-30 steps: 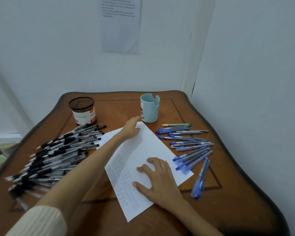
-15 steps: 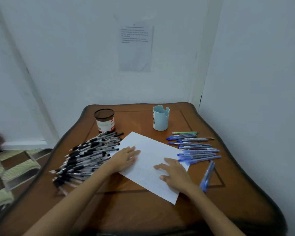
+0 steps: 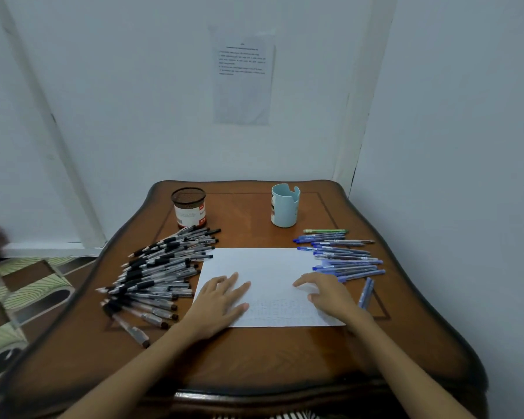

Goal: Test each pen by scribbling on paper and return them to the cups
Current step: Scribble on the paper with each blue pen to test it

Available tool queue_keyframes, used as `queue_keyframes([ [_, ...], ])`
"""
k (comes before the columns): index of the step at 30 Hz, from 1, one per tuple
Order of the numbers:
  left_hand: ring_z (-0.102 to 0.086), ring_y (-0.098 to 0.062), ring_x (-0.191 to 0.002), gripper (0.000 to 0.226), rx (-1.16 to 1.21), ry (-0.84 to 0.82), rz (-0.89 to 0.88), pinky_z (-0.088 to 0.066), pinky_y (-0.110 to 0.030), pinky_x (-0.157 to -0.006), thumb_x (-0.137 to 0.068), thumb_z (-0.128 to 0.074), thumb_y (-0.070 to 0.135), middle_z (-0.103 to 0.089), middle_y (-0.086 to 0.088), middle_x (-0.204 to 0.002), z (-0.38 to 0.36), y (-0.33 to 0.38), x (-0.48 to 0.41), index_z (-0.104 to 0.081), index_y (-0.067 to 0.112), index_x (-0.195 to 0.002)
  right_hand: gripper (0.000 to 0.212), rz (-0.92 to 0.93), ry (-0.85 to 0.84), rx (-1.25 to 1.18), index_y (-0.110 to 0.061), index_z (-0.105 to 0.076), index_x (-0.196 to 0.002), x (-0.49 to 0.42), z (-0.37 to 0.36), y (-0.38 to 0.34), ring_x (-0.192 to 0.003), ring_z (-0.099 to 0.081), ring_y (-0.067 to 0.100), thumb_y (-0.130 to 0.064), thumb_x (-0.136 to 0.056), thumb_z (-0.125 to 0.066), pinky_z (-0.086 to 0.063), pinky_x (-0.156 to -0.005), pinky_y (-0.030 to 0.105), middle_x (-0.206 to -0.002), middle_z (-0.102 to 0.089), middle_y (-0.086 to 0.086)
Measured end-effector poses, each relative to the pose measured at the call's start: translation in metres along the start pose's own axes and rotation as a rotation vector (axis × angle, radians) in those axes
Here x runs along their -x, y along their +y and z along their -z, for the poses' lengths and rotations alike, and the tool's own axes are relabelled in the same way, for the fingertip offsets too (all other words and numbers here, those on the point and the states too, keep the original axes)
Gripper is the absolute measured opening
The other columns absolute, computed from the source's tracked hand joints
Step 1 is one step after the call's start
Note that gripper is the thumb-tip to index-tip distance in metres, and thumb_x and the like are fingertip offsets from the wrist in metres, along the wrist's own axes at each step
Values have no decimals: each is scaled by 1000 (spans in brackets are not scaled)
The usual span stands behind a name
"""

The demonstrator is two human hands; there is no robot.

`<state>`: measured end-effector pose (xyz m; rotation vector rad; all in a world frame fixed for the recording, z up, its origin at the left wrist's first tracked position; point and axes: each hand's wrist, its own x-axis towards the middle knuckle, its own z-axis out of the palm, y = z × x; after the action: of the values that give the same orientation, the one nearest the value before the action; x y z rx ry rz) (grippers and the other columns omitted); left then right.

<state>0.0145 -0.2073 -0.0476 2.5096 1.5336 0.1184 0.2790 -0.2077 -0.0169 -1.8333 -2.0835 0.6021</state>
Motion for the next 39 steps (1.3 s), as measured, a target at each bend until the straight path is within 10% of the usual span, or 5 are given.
queue_keyframes([
  [6,4,-18,-146,107,66,60,27,5,-35,-115,-57,25,85,2,2,-159,-13,13,8,-6,40,-148,30,-50,409,-35,-25,-63,-118,11,2,27,-122,-45,20,-20,-89,-63,-36,-104,34,-133,-55,3],
  [13,-18,-13,-141,107,106,128,64,-11,-31,-114,-64,13,86,-24,3,-154,-1,0,-3,-26,31,-147,63,-163,81,434,-37,-6,-149,13,-11,45,-146,-6,21,-61,-94,-25,-6,-118,49,-160,-2,-2],
  [25,0,-15,-146,85,108,78,39,1,-30,-115,-82,7,74,-7,2,-158,-7,-15,-10,-16,29,-150,50,-17,188,219,-28,-29,-146,13,-17,42,-145,-14,20,-42,-99,-37,-10,-117,38,-157,-17,1],
  [32,-39,-13,-131,51,476,285,25,-28,-27,-111,-92,-33,-12,-48,3,-137,18,-39,-5,-54,18,-128,52,-65,45,262,-32,-17,-149,1,-13,32,-147,-3,19,-45,-100,-30,-11,-117,38,-160,-2,-2],
  [39,-36,-16,-135,37,198,357,96,-23,-25,-110,-99,-38,13,-45,0,-143,21,-53,-2,-52,19,-133,68,-16,119,279,-33,-20,-148,9,-24,27,-147,-5,19,-66,-90,-7,-8,-117,38,-159,-8,-2],
])
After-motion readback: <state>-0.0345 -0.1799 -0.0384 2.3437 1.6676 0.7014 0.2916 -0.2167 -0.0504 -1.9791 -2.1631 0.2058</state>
